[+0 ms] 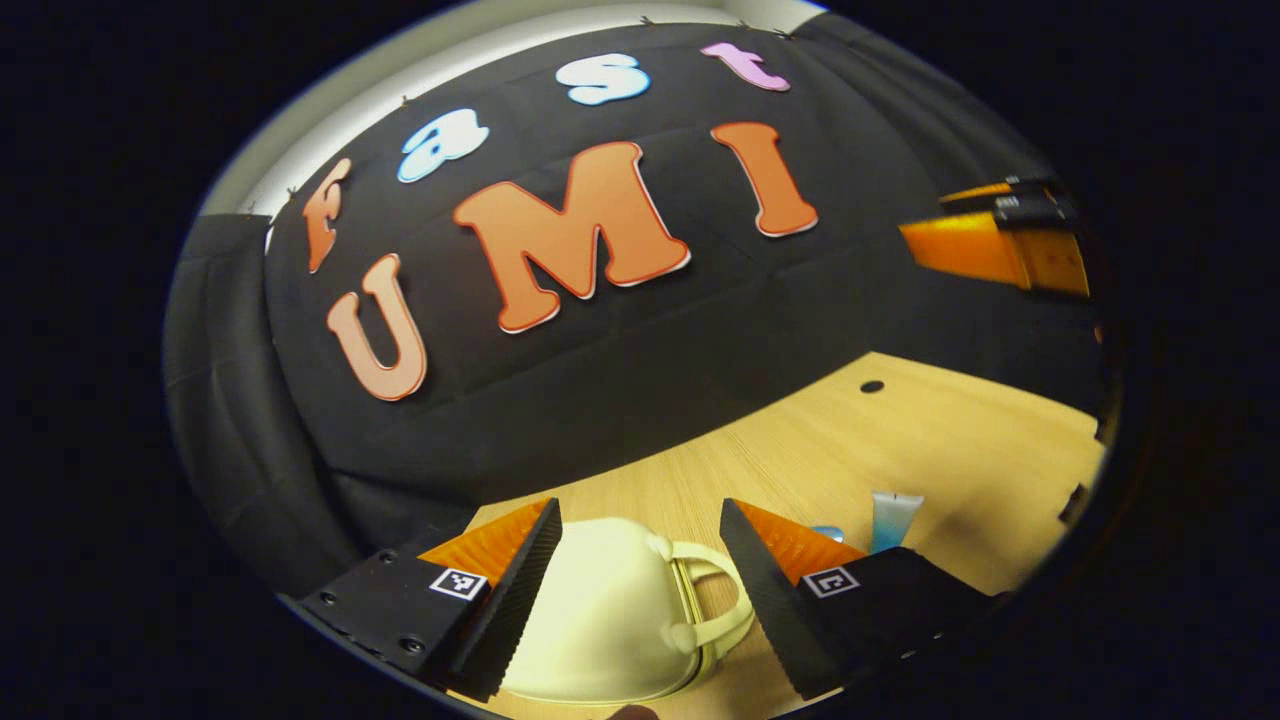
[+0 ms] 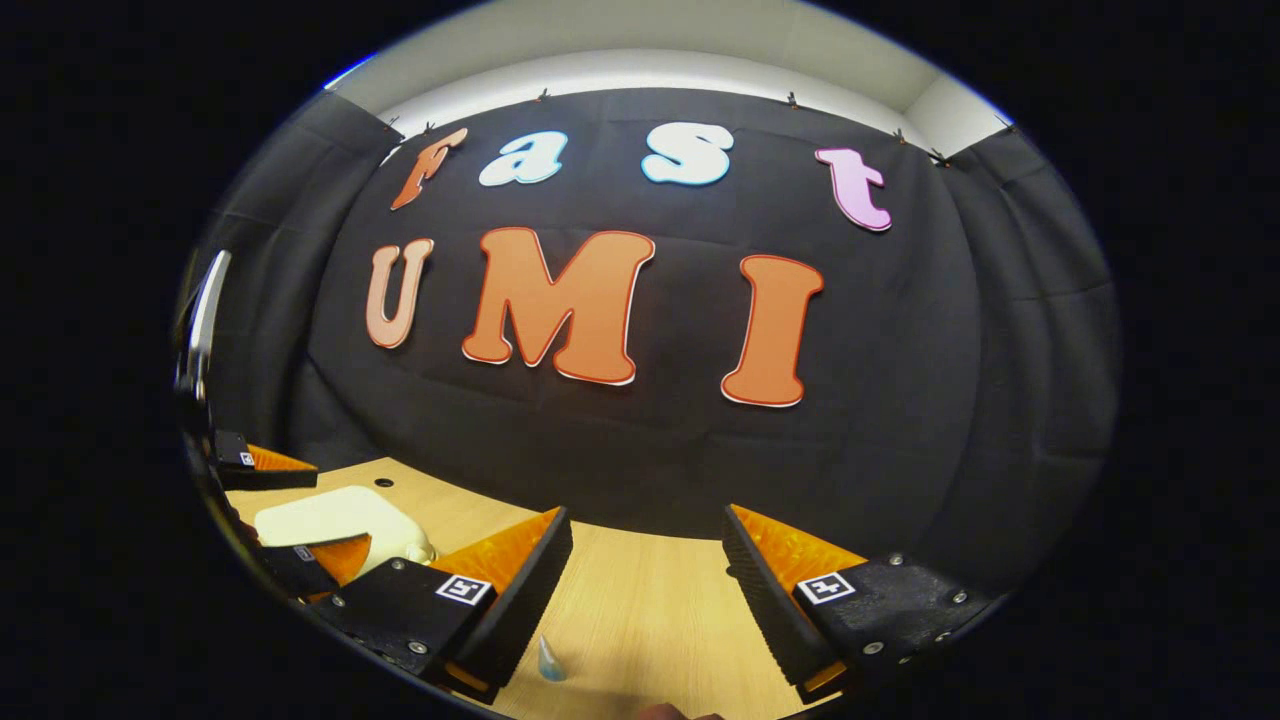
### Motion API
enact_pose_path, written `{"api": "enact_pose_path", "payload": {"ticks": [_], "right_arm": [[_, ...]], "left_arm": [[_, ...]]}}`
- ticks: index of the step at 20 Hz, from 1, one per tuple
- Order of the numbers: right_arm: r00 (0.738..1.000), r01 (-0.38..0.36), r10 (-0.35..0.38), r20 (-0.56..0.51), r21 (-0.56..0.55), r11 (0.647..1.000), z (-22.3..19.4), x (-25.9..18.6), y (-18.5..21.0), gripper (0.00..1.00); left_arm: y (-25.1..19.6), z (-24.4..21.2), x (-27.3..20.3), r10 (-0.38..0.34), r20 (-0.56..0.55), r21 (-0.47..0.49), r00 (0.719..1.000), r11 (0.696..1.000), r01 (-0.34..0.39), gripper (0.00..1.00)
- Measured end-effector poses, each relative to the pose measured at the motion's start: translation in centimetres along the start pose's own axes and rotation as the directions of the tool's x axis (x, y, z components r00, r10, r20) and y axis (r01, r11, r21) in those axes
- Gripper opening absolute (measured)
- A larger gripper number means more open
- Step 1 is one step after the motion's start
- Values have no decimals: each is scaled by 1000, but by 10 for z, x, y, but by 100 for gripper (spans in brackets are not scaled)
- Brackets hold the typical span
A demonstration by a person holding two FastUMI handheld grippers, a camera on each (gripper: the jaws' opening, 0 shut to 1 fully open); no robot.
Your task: First open the suitcase, pack the skin care products into it, and then close the suitcase.
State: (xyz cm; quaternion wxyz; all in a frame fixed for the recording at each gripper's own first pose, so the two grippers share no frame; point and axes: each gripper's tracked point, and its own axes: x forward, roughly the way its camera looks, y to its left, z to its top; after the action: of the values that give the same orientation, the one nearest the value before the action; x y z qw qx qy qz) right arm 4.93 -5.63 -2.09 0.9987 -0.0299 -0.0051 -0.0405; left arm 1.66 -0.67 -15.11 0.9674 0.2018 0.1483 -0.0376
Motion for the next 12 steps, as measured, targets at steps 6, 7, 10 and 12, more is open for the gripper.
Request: {"api": "enact_pose_path", "payload": {"ticks": [6,7,10,12], "right_arm": [[996,87,-88,-29,-29,996,-6,-2,-14,95],[995,97,-98,-31,-31,995,-7,-2,-17,95],[992,118,-119,-39,-28,993,-8,0,-22,95],[991,127,-128,-37,-24,992,-7,1,-25,95]], "left_arm": [[-35,-54,13,-139,-73,181,988,972,150,98],[-40,-61,15,-149,-81,224,986,961,164,98],[-51,-82,17,-177,-109,362,978,909,205,97],[-55,-96,21,-180,-131,418,975,882,219,97]]}}
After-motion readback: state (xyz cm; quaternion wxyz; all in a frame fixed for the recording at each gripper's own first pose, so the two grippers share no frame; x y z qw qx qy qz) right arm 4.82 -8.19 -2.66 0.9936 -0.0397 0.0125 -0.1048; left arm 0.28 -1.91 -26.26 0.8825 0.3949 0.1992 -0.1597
